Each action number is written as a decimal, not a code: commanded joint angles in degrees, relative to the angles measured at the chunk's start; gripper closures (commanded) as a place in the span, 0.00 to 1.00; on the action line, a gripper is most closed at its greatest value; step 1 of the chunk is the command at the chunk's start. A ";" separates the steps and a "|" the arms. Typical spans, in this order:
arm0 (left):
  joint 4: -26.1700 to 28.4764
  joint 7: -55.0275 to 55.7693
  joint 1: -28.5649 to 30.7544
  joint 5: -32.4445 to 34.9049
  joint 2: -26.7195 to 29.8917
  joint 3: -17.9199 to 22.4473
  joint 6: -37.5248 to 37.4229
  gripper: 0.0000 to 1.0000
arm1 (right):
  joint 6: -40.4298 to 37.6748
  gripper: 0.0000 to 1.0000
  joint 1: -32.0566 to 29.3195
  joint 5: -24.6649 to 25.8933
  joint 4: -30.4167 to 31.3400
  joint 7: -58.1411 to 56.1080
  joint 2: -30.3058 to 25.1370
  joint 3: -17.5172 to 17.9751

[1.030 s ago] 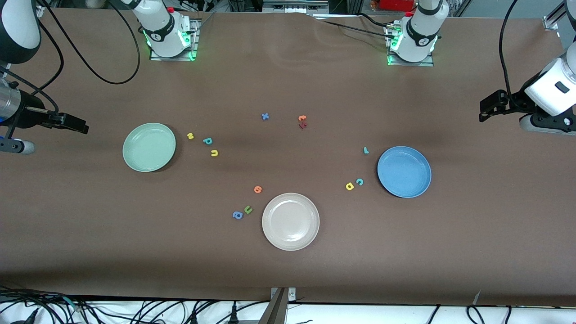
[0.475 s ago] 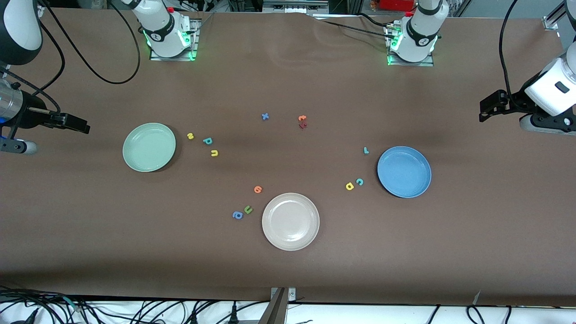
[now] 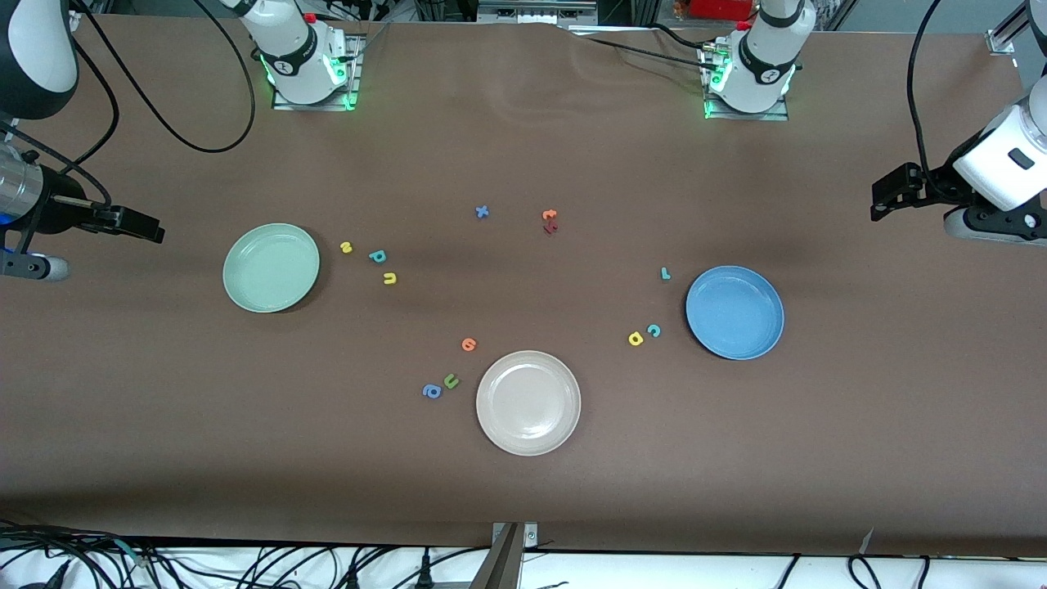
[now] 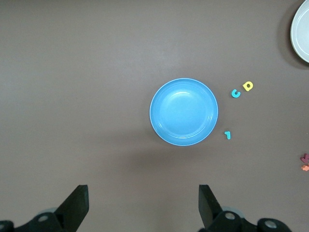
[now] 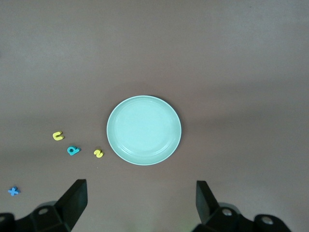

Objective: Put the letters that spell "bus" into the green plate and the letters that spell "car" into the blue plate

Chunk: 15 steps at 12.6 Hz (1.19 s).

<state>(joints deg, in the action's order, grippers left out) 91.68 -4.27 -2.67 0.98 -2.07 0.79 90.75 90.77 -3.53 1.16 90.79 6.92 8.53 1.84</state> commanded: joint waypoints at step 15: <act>-1.24 0.49 -0.85 0.78 -0.13 0.00 -3.39 0.00 | 0.99 0.01 -0.25 0.33 2.11 0.81 -1.23 0.45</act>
<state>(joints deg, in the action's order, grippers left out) 91.68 -4.00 -3.07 0.98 -2.07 0.69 88.93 91.12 -3.53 1.16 91.47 6.93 8.52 1.84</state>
